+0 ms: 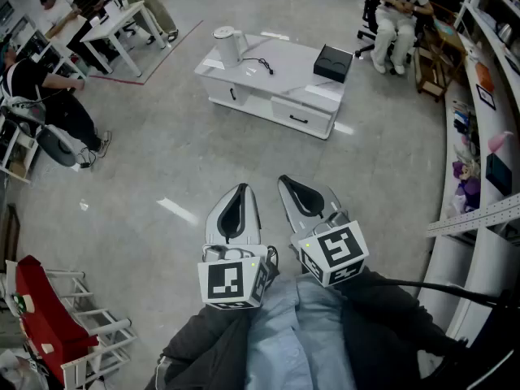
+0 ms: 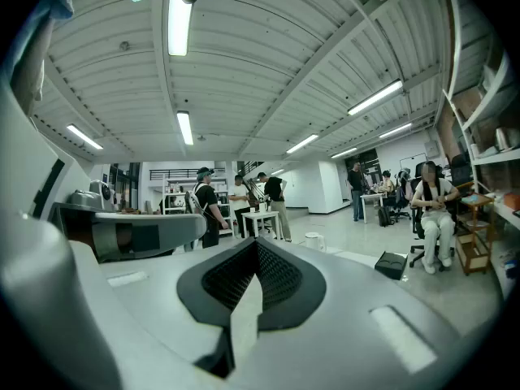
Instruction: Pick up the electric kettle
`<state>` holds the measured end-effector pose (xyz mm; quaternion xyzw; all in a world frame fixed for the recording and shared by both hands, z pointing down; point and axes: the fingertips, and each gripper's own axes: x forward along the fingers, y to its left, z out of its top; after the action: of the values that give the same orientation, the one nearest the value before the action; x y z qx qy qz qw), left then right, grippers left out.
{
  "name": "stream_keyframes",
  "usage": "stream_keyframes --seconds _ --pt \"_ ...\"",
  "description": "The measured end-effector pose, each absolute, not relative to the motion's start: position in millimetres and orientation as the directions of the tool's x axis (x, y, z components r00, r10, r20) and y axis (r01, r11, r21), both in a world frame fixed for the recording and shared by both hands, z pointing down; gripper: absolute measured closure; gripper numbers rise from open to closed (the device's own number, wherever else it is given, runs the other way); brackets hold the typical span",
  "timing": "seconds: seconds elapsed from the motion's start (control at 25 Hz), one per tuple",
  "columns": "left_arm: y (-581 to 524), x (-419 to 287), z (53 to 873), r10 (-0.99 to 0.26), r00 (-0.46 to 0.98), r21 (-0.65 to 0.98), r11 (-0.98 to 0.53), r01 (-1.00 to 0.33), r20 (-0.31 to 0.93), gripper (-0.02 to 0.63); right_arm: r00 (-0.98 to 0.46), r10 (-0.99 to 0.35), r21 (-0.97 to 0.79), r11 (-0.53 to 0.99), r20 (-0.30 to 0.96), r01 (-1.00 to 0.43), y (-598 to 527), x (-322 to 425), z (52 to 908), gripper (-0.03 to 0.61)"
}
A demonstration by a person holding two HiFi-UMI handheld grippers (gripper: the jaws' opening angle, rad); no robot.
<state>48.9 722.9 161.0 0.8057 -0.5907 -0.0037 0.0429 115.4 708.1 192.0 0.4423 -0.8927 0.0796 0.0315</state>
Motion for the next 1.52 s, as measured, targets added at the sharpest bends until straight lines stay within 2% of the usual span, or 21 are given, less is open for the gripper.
stream_keyframes --seconds 0.64,1.32,1.52 --pt "712 58 169 -0.945 0.318 0.079 -0.312 -0.947 0.076 0.611 -0.605 -0.785 -0.141 0.589 0.134 -0.796 699 123 198 0.554" --pt "692 142 182 -0.938 0.331 0.081 -0.324 -0.943 0.100 0.611 -0.610 -0.786 -0.178 0.588 0.106 -0.789 682 196 208 0.552" --pt "682 134 193 -0.948 0.300 0.069 -0.294 -0.953 0.108 0.611 -0.628 -0.769 -0.193 0.603 0.116 -0.774 671 191 219 0.552"
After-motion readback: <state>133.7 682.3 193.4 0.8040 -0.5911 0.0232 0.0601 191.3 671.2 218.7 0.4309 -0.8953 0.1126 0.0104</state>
